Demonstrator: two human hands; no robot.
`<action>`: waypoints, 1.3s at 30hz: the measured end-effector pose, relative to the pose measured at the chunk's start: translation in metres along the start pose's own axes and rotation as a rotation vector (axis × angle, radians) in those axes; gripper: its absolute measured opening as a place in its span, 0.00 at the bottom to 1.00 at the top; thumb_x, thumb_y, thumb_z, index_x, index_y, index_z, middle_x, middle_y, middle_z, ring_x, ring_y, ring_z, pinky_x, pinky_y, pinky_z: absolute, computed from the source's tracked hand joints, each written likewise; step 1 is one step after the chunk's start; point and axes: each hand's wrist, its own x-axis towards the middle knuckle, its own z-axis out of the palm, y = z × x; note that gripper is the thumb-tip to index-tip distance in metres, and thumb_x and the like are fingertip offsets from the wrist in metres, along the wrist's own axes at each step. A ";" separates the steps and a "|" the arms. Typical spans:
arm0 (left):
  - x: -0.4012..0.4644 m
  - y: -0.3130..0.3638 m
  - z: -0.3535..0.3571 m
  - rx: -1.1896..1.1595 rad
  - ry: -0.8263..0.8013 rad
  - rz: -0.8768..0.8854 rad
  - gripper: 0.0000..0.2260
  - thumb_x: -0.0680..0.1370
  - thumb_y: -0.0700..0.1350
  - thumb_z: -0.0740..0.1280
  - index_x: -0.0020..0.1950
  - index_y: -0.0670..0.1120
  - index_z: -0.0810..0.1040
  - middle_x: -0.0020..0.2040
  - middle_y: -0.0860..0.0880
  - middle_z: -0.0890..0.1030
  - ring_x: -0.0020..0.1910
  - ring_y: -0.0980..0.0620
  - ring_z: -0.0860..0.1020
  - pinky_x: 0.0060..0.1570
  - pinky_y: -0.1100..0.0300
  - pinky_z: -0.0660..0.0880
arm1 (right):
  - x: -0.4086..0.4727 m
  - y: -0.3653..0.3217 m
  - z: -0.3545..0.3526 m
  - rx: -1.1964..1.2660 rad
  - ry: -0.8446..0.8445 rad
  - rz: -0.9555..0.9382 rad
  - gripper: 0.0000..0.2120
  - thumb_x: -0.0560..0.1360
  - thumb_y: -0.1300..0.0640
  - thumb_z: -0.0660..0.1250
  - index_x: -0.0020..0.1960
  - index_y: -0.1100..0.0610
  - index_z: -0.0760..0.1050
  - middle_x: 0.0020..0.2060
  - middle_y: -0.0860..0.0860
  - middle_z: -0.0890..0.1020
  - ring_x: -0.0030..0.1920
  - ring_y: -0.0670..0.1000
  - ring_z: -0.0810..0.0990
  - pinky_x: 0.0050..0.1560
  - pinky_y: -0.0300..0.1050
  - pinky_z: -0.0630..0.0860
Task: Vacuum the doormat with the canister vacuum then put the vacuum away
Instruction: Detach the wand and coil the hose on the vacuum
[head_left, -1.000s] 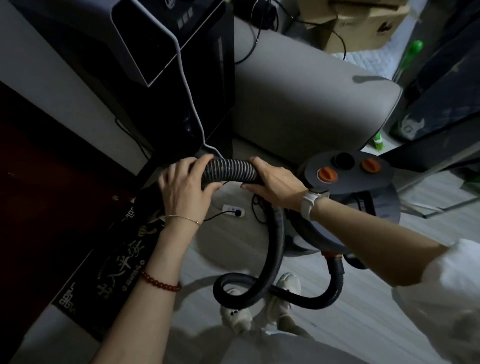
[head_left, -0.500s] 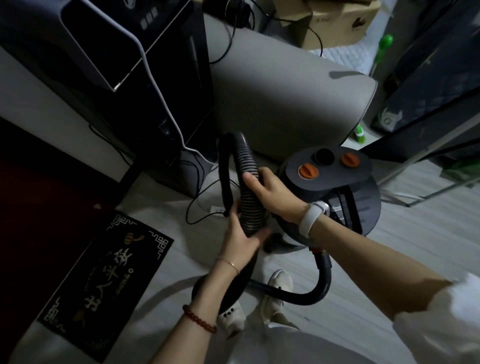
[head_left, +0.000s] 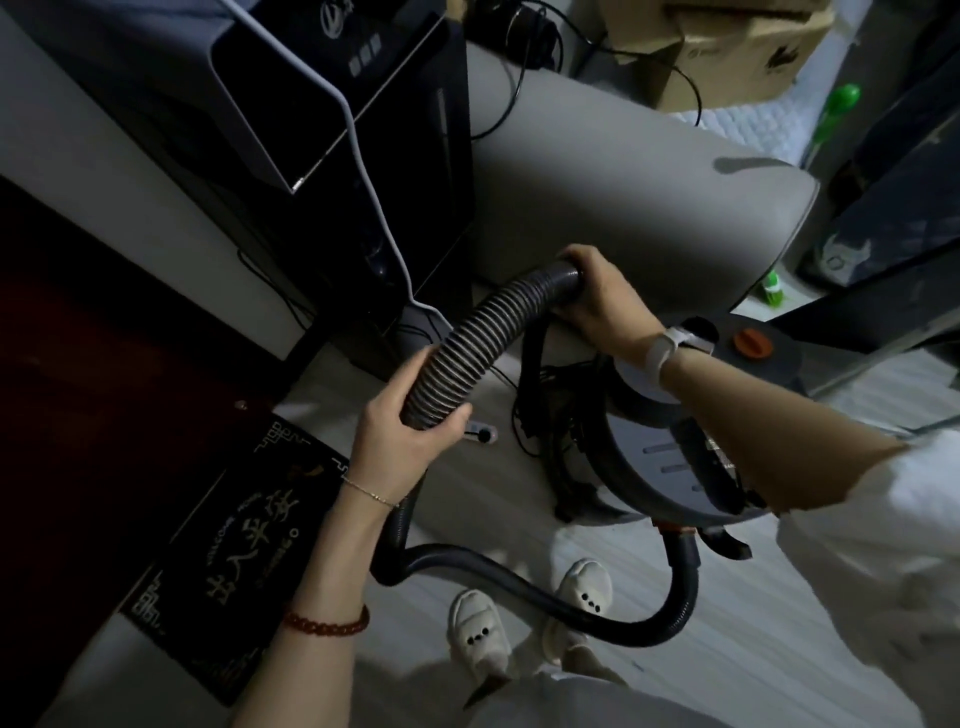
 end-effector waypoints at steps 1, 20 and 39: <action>0.001 -0.003 -0.001 -0.002 0.036 -0.008 0.28 0.68 0.49 0.72 0.65 0.43 0.71 0.49 0.60 0.76 0.48 0.70 0.75 0.47 0.78 0.69 | 0.005 -0.003 -0.001 -0.008 -0.006 -0.001 0.25 0.69 0.61 0.71 0.63 0.60 0.67 0.57 0.58 0.75 0.55 0.55 0.74 0.56 0.43 0.69; 0.097 0.016 0.074 0.143 0.495 -0.030 0.22 0.79 0.47 0.59 0.71 0.41 0.62 0.65 0.39 0.68 0.65 0.42 0.67 0.65 0.53 0.66 | 0.048 0.003 -0.093 -0.357 0.309 -0.300 0.23 0.74 0.60 0.60 0.66 0.51 0.58 0.57 0.67 0.70 0.55 0.66 0.72 0.56 0.61 0.73; 0.189 0.088 0.334 0.555 -0.150 0.186 0.20 0.78 0.42 0.60 0.71 0.45 0.63 0.69 0.44 0.68 0.67 0.42 0.66 0.65 0.49 0.64 | -0.117 0.243 -0.206 -0.572 0.368 0.225 0.27 0.71 0.60 0.69 0.66 0.58 0.63 0.52 0.67 0.75 0.47 0.67 0.75 0.46 0.59 0.71</action>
